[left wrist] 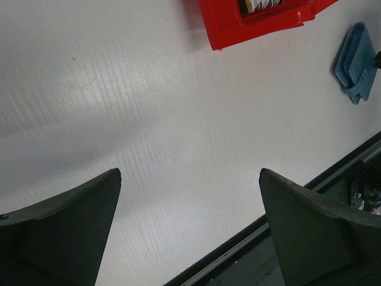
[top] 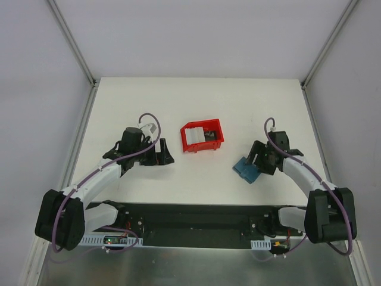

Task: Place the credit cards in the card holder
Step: Turn over the card holder at the center of the board.

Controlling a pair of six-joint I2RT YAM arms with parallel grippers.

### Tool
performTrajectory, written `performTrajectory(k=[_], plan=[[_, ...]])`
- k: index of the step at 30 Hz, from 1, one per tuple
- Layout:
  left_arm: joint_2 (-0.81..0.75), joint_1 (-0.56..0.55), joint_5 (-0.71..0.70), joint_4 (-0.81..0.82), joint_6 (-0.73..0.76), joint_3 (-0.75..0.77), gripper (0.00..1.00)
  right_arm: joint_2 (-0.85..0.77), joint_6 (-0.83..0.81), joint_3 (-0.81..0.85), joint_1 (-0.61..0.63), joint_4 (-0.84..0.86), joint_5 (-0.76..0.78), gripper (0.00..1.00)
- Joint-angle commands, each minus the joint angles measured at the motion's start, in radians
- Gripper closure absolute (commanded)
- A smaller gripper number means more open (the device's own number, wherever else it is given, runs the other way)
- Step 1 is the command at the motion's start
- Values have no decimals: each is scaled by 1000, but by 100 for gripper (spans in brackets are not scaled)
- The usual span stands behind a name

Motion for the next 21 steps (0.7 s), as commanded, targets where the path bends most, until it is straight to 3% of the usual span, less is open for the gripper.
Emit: performTrajectory(k=[1,5,10,21], plan=[[19,-22,19,30,-3,24,1,-75,-83,7,-1,-41,55,24],[42,-66,26,34,28,41,1,-68,-199,64,-4,-53,50,16],[77,-155,43,65,34,64,1,94,-232,157,-16,-182,85,17],[207,-258,120,178,6,99,1,92,-177,16,-13,-138,-117,24]])
